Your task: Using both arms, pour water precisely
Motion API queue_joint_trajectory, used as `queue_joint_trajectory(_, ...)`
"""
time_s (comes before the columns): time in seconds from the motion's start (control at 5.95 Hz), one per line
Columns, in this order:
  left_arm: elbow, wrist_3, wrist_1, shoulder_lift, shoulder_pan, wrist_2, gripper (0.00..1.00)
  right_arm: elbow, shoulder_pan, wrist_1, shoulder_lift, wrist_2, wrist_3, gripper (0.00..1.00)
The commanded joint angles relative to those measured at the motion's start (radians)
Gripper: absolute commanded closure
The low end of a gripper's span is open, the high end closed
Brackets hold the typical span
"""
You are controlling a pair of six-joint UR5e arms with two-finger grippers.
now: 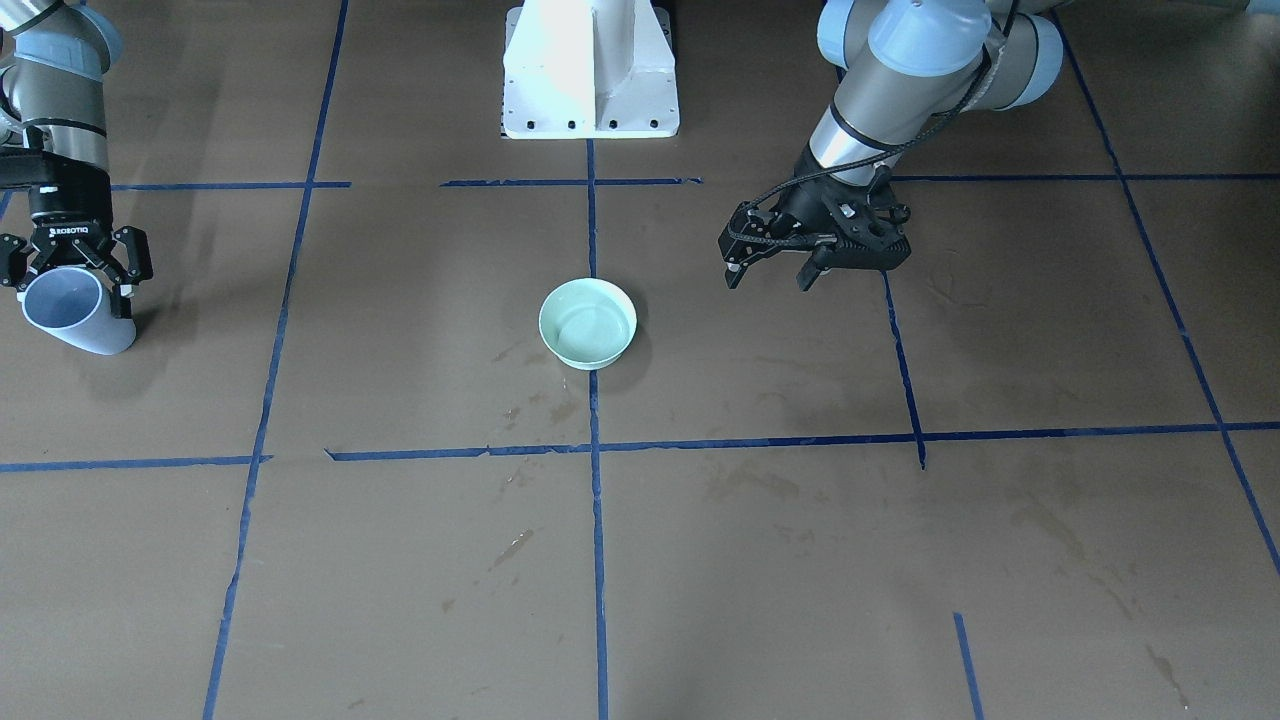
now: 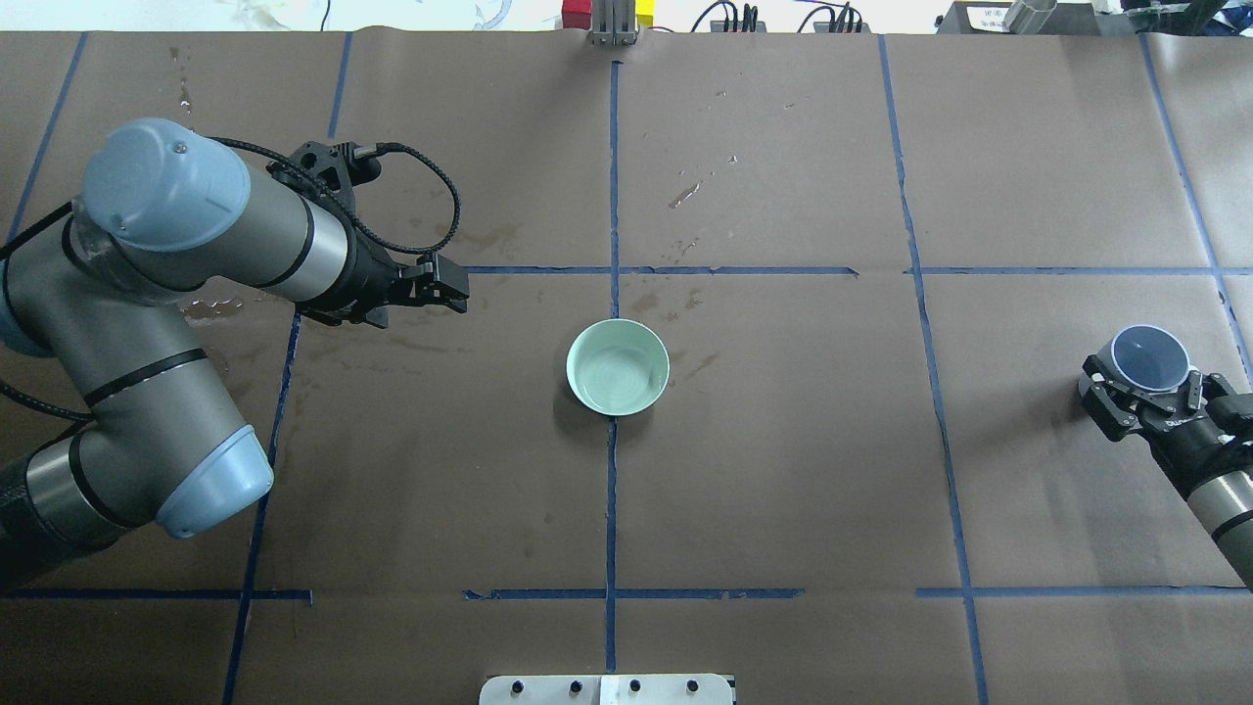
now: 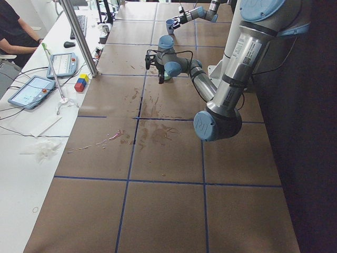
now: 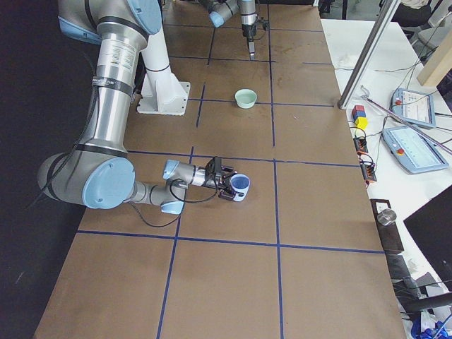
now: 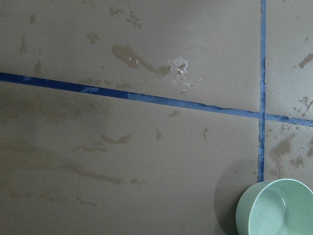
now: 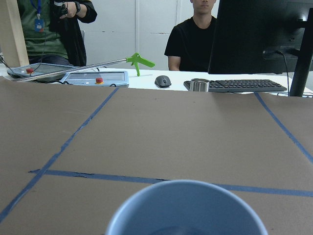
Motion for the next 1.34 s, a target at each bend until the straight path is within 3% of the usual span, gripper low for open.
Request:
queue_joint_trajectory(0.0, -0.004, 0.0, 0.0, 0.001, 0.0, -0.001, 0.06, -0.005, 0.003, 0.0, -0.001, 0.0, 0.001, 0.41)
queue_joint_trajectory(0.17, -0.004, 0.0, 0.0, 0.001, 0.0, -0.001, 0.06, -0.004, 0.007, 0.0, -0.001, 0.0, 0.0, 0.76)
queue_joint_trajectory(0.34, -0.004, -0.001, 0.002, 0.001, 0.0, -0.001, 0.06, 0.012, 0.023, -0.001, -0.001, 0.001, -0.013, 0.93)
queue_joint_trajectory(0.67, -0.008, 0.0, 0.0, 0.002, 0.0, -0.001, 0.06, 0.073, 0.037, -0.035, 0.027, 0.002, -0.149, 1.0)
queue_joint_trajectory(1.01, -0.007, 0.0, 0.0, 0.004, -0.002, -0.001, 0.06, 0.296, 0.035, -0.307, 0.061, -0.002, -0.168, 1.0)
queue_joint_trajectory(1.18, -0.008, 0.0, 0.0, 0.004, -0.002, -0.001, 0.06, 0.409, 0.035, -0.512, 0.12, -0.006, -0.168, 1.0)
